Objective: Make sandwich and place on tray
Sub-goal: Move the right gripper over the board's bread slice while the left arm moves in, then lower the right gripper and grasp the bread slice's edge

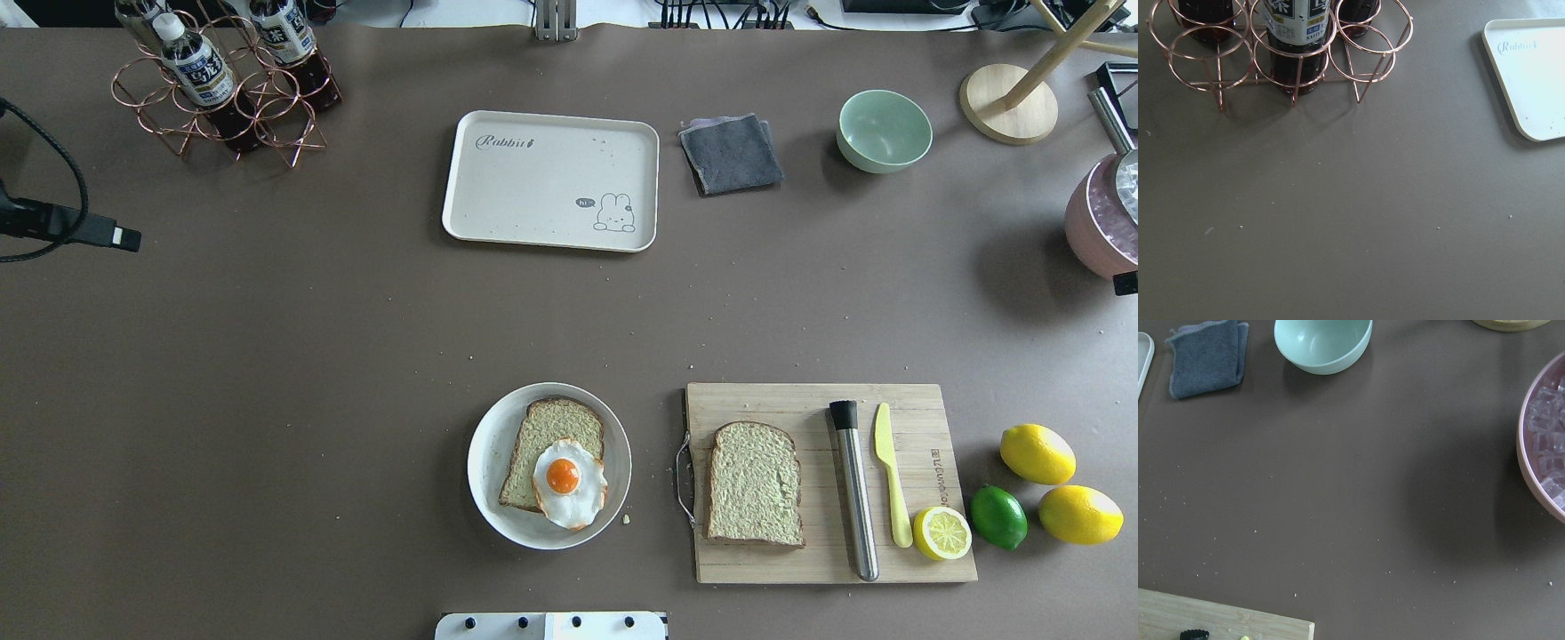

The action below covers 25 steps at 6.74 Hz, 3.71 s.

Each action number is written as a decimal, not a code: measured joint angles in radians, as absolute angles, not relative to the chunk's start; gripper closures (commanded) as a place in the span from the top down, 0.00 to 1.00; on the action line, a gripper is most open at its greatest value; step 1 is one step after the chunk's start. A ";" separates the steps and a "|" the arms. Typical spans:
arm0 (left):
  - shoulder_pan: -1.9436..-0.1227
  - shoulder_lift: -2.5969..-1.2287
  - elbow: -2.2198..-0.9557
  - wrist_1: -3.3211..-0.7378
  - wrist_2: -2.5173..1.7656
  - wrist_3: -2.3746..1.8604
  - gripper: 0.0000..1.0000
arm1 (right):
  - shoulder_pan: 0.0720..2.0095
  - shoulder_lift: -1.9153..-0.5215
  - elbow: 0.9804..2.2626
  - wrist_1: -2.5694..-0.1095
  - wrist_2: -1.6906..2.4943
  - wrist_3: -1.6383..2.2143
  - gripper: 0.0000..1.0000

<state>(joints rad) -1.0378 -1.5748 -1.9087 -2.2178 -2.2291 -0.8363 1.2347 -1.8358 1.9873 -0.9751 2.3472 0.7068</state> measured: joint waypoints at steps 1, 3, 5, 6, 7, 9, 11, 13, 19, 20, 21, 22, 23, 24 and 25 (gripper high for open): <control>-0.954 -1.589 -1.938 -2.218 -2.157 -0.954 0.97 | 1.098 -1.834 2.024 -0.938 2.237 0.874 1.00; -0.796 -1.634 -1.961 -2.218 -2.015 -1.143 0.97 | 0.825 -1.823 2.088 -0.958 1.989 1.151 0.99; -0.655 -1.679 -1.968 -2.217 -1.869 -1.251 0.97 | 0.596 -1.795 2.138 -0.991 1.797 1.368 0.94; -0.609 -1.696 -1.968 -2.216 -1.818 -1.277 0.97 | 0.490 -1.783 2.153 -0.995 1.714 1.441 0.83; -0.586 -1.704 -1.968 -2.215 -1.793 -1.288 0.97 | 0.402 -1.775 2.161 -0.997 1.653 1.506 0.72; -0.573 -1.709 -1.967 -2.215 -1.780 -1.300 0.97 | 0.247 -1.771 2.175 -0.998 1.542 1.625 0.68; -0.571 -1.710 -1.966 -2.215 -1.779 -1.303 0.97 | 0.142 -1.772 2.176 -0.995 1.458 1.690 0.67; -0.571 -1.710 -1.966 -2.215 -1.778 -1.304 0.97 | 0.097 -1.772 2.173 -0.987 1.425 1.706 0.66; -0.570 -1.709 -1.967 -2.215 -1.779 -1.303 0.97 | 0.076 -1.748 2.119 -0.955 1.413 1.706 0.59; -0.569 -1.709 -1.967 -2.215 -1.779 -1.303 0.97 | 0.076 -1.735 2.112 -0.955 1.409 1.706 0.53; -0.569 -1.709 -1.967 -2.215 -1.779 -1.303 0.97 | 0.075 -1.730 2.111 -0.954 1.403 1.706 0.24; -0.569 -1.709 -1.967 -2.215 -1.779 -1.302 0.97 | 0.075 -1.728 2.112 -0.954 1.396 1.707 0.00; -0.569 -1.709 -1.967 -2.215 -1.779 -1.302 0.97 | 0.077 -1.728 2.115 -0.954 1.391 1.715 0.00; -0.569 -1.709 -1.967 -2.215 -1.779 -1.302 0.97 | 0.082 -1.728 2.119 -0.955 1.389 1.729 0.00; -0.569 -1.709 -1.967 -2.215 -1.779 -1.302 0.97 | 0.087 -1.728 2.126 -0.955 1.388 1.735 0.00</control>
<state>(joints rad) -0.5693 -1.7091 -1.9666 -2.2151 -1.7794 -1.3024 0.0875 -1.7277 2.1262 -0.9555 1.3883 1.7346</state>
